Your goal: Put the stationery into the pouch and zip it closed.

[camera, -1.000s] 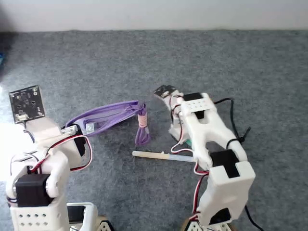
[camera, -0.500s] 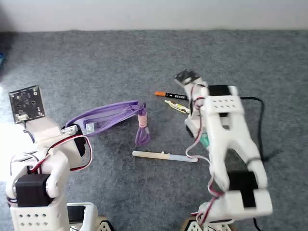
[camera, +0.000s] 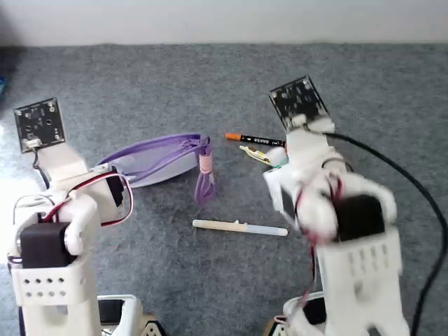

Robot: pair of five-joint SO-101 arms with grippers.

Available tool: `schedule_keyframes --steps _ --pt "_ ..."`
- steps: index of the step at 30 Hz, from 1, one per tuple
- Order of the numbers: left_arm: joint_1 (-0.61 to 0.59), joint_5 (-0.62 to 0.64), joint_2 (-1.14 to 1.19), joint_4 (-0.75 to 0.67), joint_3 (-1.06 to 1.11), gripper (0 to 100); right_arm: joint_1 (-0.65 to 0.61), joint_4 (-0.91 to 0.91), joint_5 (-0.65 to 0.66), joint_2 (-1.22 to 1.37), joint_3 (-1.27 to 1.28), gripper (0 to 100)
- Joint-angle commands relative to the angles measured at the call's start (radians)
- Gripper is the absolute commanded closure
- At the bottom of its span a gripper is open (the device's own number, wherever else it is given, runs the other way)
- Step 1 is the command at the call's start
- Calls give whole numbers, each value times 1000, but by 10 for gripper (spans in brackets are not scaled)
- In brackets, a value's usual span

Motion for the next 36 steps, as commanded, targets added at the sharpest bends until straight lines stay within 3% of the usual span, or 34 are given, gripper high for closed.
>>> schedule_keyframes --steps 1,10,19,25,36 --pt "-2 9 26 -26 -31 988 -125 -140 -69 -119 -21 991" --pt "-8 9 25 -32 -2 988 -329 -579 -137 -62 -2 991" --pt "-8 9 18 -32 1 988 -443 -934 -132 79 95 991" --pt "-8 9 17 -32 1 988 -530 -1043 -130 93 193 991" --pt "-8 9 17 -32 1 988 -529 -1268 -129 93 451 991"
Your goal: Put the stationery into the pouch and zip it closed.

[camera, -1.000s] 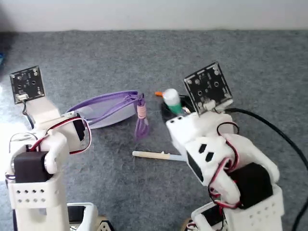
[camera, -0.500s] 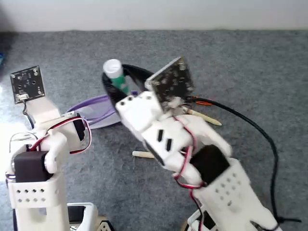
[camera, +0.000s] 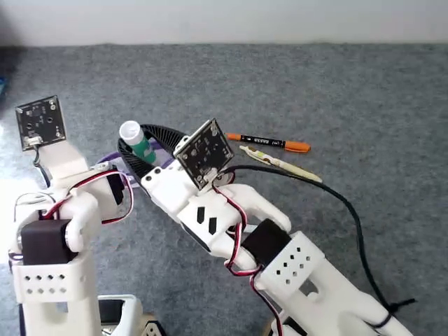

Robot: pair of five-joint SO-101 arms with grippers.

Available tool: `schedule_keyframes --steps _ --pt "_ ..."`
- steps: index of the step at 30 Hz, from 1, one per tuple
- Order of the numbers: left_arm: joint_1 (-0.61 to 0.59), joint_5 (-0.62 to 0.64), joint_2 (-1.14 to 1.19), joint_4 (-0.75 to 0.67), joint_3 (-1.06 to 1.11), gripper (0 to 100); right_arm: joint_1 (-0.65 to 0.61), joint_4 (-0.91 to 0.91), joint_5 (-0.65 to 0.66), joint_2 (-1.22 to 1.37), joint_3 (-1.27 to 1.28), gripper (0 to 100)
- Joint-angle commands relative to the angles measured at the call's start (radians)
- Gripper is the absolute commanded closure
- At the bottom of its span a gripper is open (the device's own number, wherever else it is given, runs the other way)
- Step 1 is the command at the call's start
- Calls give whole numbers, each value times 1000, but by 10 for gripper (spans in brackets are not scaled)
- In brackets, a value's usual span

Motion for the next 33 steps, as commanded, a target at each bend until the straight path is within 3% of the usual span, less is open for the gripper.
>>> schedule_keyframes --steps 1,5,8,11,16,26,33 --pt "-8 9 9 -25 2 988 -4 -70 -3 2 32 990" --pt "-8 9 9 -25 2 988 -4 -67 -3 1 52 985" --pt "-9 9 9 -25 2 988 -4 -18 9 -8 40 908" --pt "-9 9 9 -25 2 988 -4 131 18 -10 -26 831" --pt "-9 9 9 -25 2 988 53 343 -49 -1 -232 825" --pt "-9 9 9 -25 2 988 351 886 -98 -10 -434 826" --pt "-9 9 9 -25 2 988 426 1256 84 1 -370 824"
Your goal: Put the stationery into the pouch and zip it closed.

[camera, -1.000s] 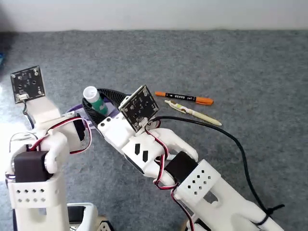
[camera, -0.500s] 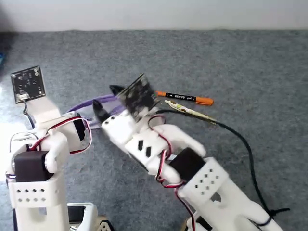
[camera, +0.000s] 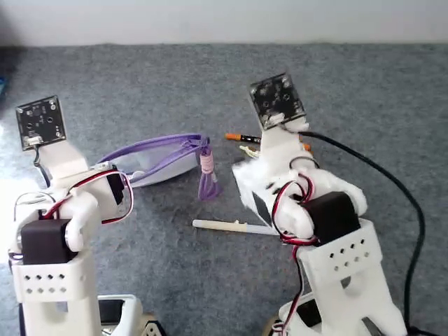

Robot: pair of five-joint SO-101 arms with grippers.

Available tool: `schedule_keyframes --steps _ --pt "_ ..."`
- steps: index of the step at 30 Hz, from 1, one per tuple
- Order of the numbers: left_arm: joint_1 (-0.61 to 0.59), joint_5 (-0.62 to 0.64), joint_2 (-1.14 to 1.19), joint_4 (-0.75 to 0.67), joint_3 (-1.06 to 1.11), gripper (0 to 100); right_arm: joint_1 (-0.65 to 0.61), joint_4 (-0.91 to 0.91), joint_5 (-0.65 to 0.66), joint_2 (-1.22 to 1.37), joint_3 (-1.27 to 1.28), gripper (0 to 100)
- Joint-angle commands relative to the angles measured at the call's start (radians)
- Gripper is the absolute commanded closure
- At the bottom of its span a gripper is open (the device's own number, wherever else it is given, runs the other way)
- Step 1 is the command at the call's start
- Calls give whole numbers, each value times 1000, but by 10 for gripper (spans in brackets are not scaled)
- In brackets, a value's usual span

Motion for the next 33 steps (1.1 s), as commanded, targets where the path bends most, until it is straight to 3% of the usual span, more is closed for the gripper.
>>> schedule_keyframes --steps 1,9,18,28,33 --pt "-9 9 8 -25 2 988 16 127 110 -4 29 824" --pt "-9 9 8 -25 2 988 70 162 307 1 285 823" --pt "-6 9 9 -25 4 988 70 -154 482 1 631 823" --pt "-9 9 8 -26 33 988 79 -415 500 50 776 823" --pt "-9 9 8 -38 35 988 179 -455 500 246 678 823"
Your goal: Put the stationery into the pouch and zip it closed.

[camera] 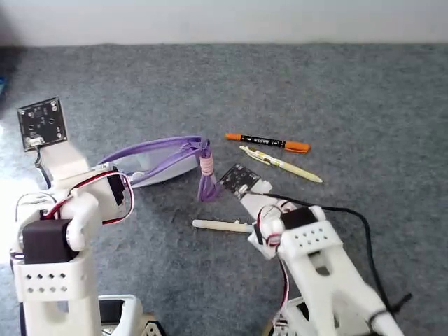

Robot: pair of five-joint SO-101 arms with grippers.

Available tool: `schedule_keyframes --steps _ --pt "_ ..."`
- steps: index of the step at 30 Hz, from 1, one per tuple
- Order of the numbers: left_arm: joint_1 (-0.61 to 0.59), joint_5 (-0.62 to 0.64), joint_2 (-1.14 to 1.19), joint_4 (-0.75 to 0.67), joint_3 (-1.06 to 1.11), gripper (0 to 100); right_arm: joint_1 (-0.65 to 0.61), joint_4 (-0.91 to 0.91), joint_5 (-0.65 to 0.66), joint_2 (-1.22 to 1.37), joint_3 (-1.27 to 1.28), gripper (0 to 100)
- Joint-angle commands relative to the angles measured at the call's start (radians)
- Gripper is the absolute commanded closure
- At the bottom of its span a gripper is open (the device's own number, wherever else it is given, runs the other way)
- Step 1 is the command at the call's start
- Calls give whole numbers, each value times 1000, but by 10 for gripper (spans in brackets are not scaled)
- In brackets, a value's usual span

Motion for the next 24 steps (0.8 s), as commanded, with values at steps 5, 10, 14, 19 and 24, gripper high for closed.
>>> schedule_keyframes --steps 5,10,14,19,24 --pt "-8 9 12 -31 8 988 65 10 11 248 -183 823" --pt "-8 9 15 -31 8 988 36 -51 11 286 -192 823" --pt "-8 9 15 -32 8 988 1 -62 11 335 -195 823" --pt "-8 9 15 -32 8 988 33 -128 12 430 -196 838" --pt "-8 9 15 -32 8 988 54 -114 20 446 -218 990"
